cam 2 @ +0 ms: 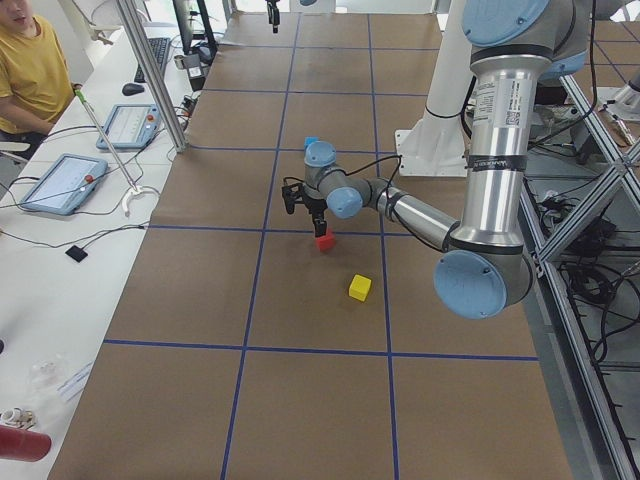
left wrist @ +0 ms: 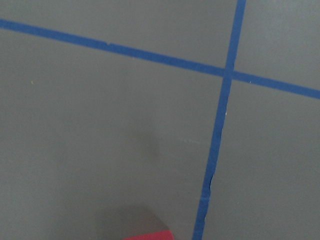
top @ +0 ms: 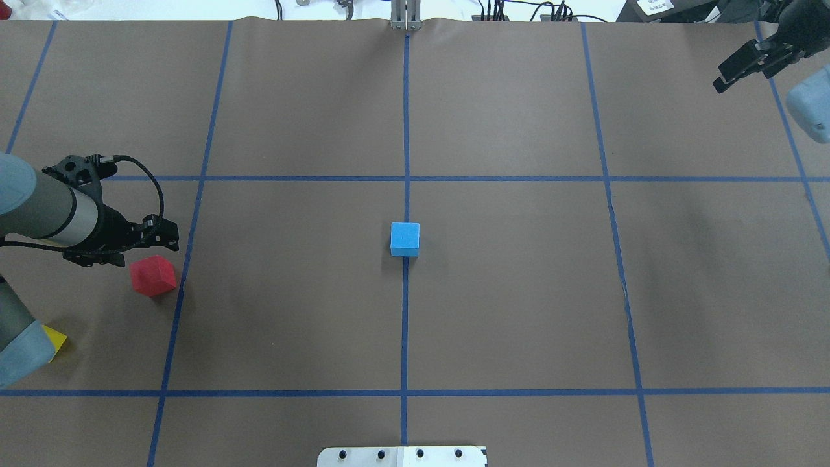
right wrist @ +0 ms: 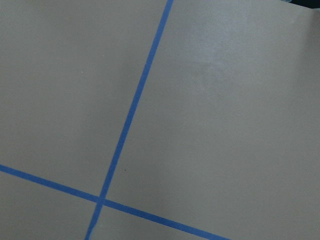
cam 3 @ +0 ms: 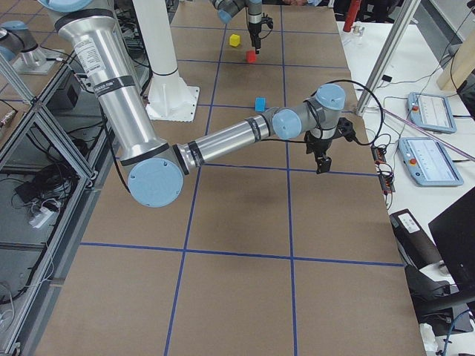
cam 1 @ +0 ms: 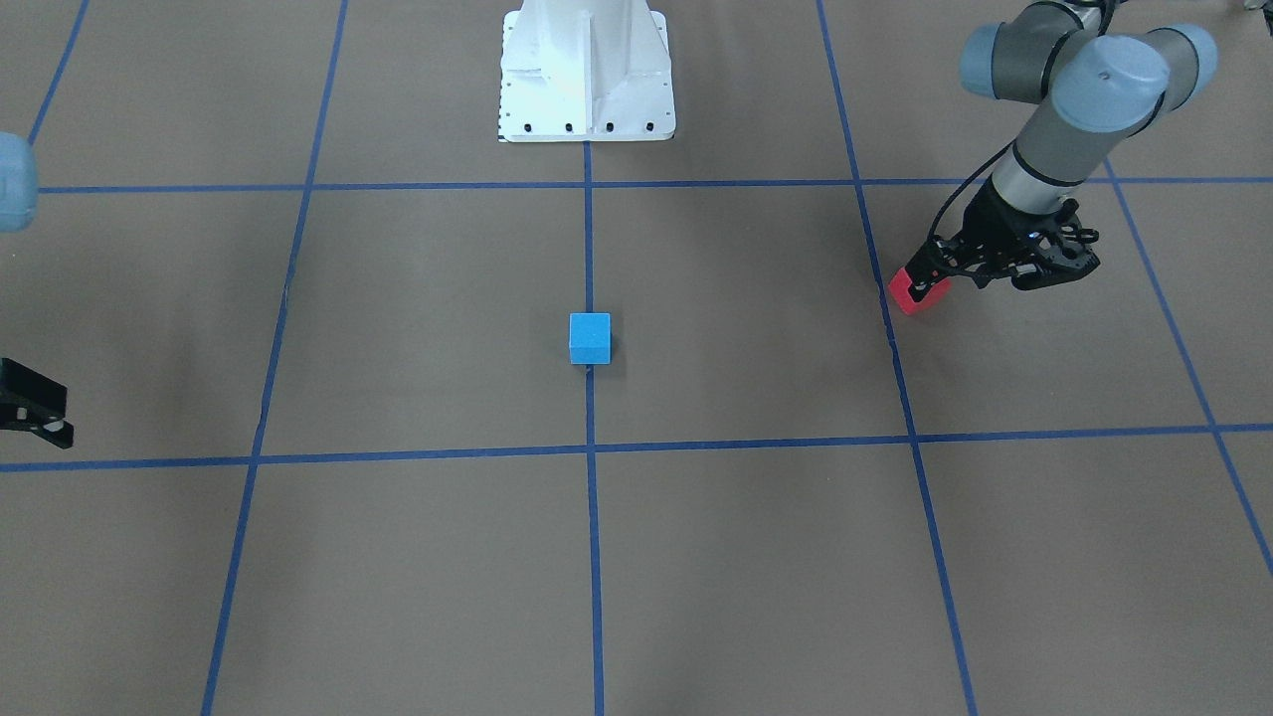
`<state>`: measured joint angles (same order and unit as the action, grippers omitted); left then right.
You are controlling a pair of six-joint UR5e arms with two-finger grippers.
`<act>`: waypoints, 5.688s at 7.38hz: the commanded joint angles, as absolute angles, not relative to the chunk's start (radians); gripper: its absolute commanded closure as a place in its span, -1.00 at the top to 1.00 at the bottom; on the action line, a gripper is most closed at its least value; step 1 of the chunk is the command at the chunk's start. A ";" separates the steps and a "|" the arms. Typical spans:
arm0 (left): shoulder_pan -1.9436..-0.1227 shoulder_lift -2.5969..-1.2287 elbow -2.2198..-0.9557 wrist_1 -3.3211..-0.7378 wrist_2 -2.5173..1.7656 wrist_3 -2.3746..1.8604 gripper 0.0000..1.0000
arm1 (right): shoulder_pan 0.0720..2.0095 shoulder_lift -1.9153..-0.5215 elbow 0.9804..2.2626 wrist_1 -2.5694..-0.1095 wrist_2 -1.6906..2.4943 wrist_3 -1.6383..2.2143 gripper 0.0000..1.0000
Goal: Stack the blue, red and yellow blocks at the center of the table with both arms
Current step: 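Grasp the red cube with the left gripper, then carry the red cube with the left gripper above the blue cube, then lower the red cube onto the blue cube and open the left gripper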
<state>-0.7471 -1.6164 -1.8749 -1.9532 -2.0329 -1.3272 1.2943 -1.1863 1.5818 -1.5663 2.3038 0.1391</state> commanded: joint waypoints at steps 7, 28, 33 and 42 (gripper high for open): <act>-0.655 -1.620 -1.845 -1.953 -1.968 -1.330 -1.00 | 1.307 -1.204 1.580 -1.566 2.301 0.107 1.00; -0.541 -2.540 -1.364 -1.565 -1.968 -1.100 -1.00 | 1.413 -1.341 1.578 -1.568 2.303 0.009 1.00; -0.543 -2.502 -1.407 -1.562 -1.971 -1.103 -0.86 | 1.413 -1.338 1.580 -1.568 2.303 0.011 1.00; -0.538 -2.511 -1.401 -1.572 -1.970 -1.144 -0.43 | 1.413 -1.338 1.580 -1.568 2.304 0.009 1.00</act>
<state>-0.5387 -2.5100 -1.4011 -1.5703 -1.9702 -1.1443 1.4124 -1.3377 1.5800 -1.5677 2.3040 0.0104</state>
